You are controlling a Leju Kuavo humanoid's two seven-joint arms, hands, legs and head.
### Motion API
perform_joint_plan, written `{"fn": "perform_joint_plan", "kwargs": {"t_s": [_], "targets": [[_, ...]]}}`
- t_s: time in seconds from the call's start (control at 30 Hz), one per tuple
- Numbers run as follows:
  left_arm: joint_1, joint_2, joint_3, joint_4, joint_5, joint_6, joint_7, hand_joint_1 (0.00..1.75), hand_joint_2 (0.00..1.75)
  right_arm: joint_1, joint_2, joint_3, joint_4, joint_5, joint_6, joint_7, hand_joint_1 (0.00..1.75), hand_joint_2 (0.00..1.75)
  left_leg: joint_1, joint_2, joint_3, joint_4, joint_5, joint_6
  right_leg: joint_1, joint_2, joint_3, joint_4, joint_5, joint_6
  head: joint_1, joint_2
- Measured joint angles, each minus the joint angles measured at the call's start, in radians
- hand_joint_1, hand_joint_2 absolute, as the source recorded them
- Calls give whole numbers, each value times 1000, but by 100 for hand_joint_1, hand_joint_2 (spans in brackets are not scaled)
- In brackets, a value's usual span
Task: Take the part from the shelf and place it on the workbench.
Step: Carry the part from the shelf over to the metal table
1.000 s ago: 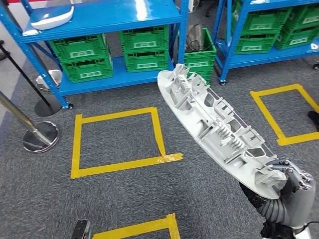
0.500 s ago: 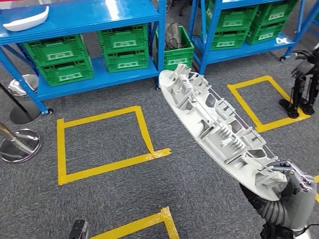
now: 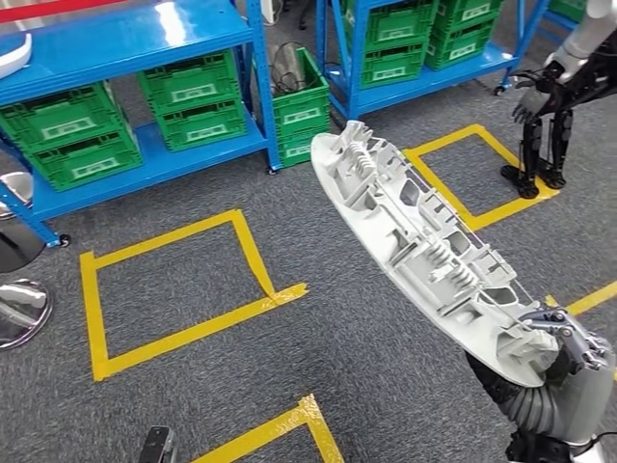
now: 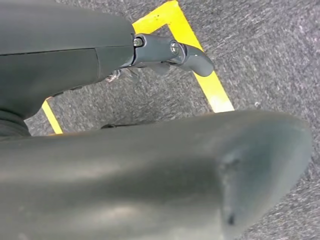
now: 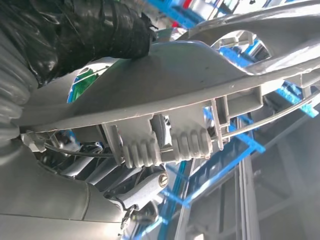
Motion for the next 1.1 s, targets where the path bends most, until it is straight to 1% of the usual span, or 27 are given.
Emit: {"fn": "perform_joint_plan", "kwargs": {"t_s": [0.07, 0.1, 0.13, 0.17, 0.2, 0.23, 0.27, 0.3, 0.37, 0.4, 0.43, 0.47, 0.5, 0.53, 0.6, 0.63, 0.67, 0.73, 0.77, 0.8, 0.87, 0.9, 0.93, 0.97, 1.0, 1.03, 1.1], "targets": [[0, 3, 0, 0, 0, 0, -2, 0, 0, 1, 1, 0, 0, 9, -7, 1, 175, 175, 3, -28, 65, -132, 57, 7, 1, 18, -5, 8, 0, 5, 0, 0], [-1, 4, 0, 0, 0, 0, -3, 0, 0, 1, 2, -1, -1, 11, -11, 2, 175, 175, 4, -41, 87, -178, 68, 10, 1, 26, -10, 12, 0, 10, 0, 0], [-1, 5, 0, 0, 0, 0, -4, 0, 0, 1, 2, -1, -2, 13, -15, 3, 175, 175, 3, -50, 96, -201, 68, 12, 0, 34, -17, 14, 3, 17, 1, 0], [-1, 5, 0, 0, 0, 0, -4, 0, 0, 2, 2, -2, -3, 14, -18, 4, 175, 175, 2, -50, 97, -207, 66, 15, -1, 42, -23, 15, 7, 25, 1, 0], [-1, 5, 0, 0, 0, 0, -4, 0, 0, 4, 2, -3, -4, 15, -20, 4, 175, 175, 1, -43, 96, -212, 67, 19, -3, 49, -28, 15, 11, 33, 1, 0], [-1, 4, 0, 0, 0, 0, -4, 0, 0, 7, 3, -3, -6, 16, -21, 4, 175, 175, 2, -34, 94, -215, 72, 24, -5, 46, -35, 17, 10, 38, 1, 0], [-2, 3, 0, 0, 0, 0, -5, 0, 0, 10, 3, -3, -7, 17, -21, 4, 175, 175, 4, -26, 94, -219, 76, 29, -4, 33, -43, 29, 0, 43, 4, 0], [-2, 3, 1, 0, 0, -1, -5, 0, 0, 11, 3, -4, -8, 17, -21, 4, 175, 175, 6, -17, 93, -223, 81, 35, -4, 15, -58, 58, -21, 47, 7, 0], [-1, 4, 1, 0, 1, -1, -6, 0, 0, 11, 3, -6, -10, 18, -21, 4, 175, 175, 5, 1, 89, -224, 85, 40, -5, -18, -107, 170, -87, 53, 12, 0], [0, 5, 1, 0, 1, 0, -6, 0, 0, 11, 3, -7, -10, 18, -21, 4, 175, 175, 4, 12, 86, -224, 85, 41, -7, -23, -132, 232, -115, 55, 12, 0], [2, 5, 1, 0, 1, 0, -6, 0, 0, 12, 3, -7, -10, 19, -21, 5, 175, 175, 3, 22, 84, -224, 86, 41, -8, -24, -146, 273, -128, 58, 12, 0], [2, 5, 1, 0, 1, -1, -6, 0, 0, 14, 3, -8, -10, 20, -21, 5, 175, 175, 3, 32, 83, -224, 87, 41, -8, -26, -144, 280, -122, 60, 12, 0], [2, 4, 1, 0, 1, -1, -6, 0, 0, 14, 3, -9, -10, 21, -22, 6, 175, 175, 3, 41, 83, -223, 87, 41, -9, -30, -122, 249, -100, 60, 12, 0], [2, 4, 1, 0, 1, -1, -6, 0, 0, 15, 3, -10, -10, 22, -22, 6, 175, 175, 3, 50, 84, -223, 87, 39, -9, -40, -83, 185, -68, 60, 12, 0], [1, 3, 1, 0, 0, -2, -8, 0, 0, 14, 3, -11, -11, 25, -22, 6, 175, 175, -1, 65, 85, -220, 86, 31, -5, -75, -9, 56, -30, 55, 12, 0], [0, 3, 1, 0, 0, -3, -9, 0, 0, 15, 3, -11, -13, 26, -23, 6, 175, 175, -4, 72, 85, -218, 86, 25, -2, -85, 10, 21, -24, 49, 12, 0], [-1, 4, 1, 0, -1, -3, -10, 0, 0, 16, 3, -12, -14, 27, -23, 6, 175, 175, -7, 79, 84, -216, 86, 20, 1, -87, 14, 11, -27, 43, 12, 0], [-2, 4, 1, 0, -3, -3, -12, 0, 0, 20, 3, -14, -16, 30, -25, 6, 175, 175, -5, 89, 83, -214, 85, 9, 0, -68, 8, 11, -21, 28, 12, 0], [-3, 4, 1, 0, -4, -2, -12, 0, 0, 22, 3, -16, -18, 31, -25, 6, 175, 175, -3, 77, 80, -205, 75, 3, -1, -60, 5, 11, -17, 21, 11, 0], [-4, 5, 1, 0, -6, -2, -12, 0, 0, 23, 4, -17, -19, 33, -26, 6, 175, 175, -2, 59, 71, -180, 55, -2, -2, -52, 3, 9, -13, 14, 9, 0], [-5, 6, 1, 0, -11, -1, -12, 0, 0, 25, 4, -18, -22, 37, -27, 5, 175, 175, 0, 17, 26, -69, -14, -8, -3, -36, -2, 8, -7, 3, 6, 0], [-3, 6, 1, 0, -12, 0, -12, 0, 0, 26, 4, -18, -22, 37, -27, 5, 175, 175, 0, 9, -2, 0, -46, -8, -1, -26, -5, 8, -5, 0, 6, 0], [-2, 6, 1, 0, -13, 0, -12, 0, 0, 27, 4, -18, -22, 37, -27, 5, 175, 175, 0, 6, -24, 53, -65, -6, 1, -15, -8, 9, -3, -2, 6, 0], [-2, 6, 1, 0, -14, 0, -12, 0, 0, 29, 4, -18, -22, 37, -27, 5, 175, 175, -1, 5, -31, 72, -63, -3, 3, -3, -10, 9, -1, -3, 6, 0], [-2, 6, 1, 0, -15, 0, -12, 0, 0, 31, 4, -18, -22, 37, -27, 5, 175, 175, -2, 2, -20, 52, -42, 3, 6, 9, -11, 9, 1, -4, 6, 0], [-2, 7, 1, 0, -15, 0, -12, 0, 0, 32, 4, -18, -22, 37, -27, 4, 175, 175, -4, -6, 8, -4, -7, 12, 9, 21, -11, 9, 3, -3, 6, 0], [-5, 10, 1, 0, -15, -1, -12, 0, 0, 31, 4, -18, -22, 37, -27, 4, 175, 175, -8, -44, 76, -145, 52, 36, 12, 43, -13, 10, 8, -1, 7, 0]]}}
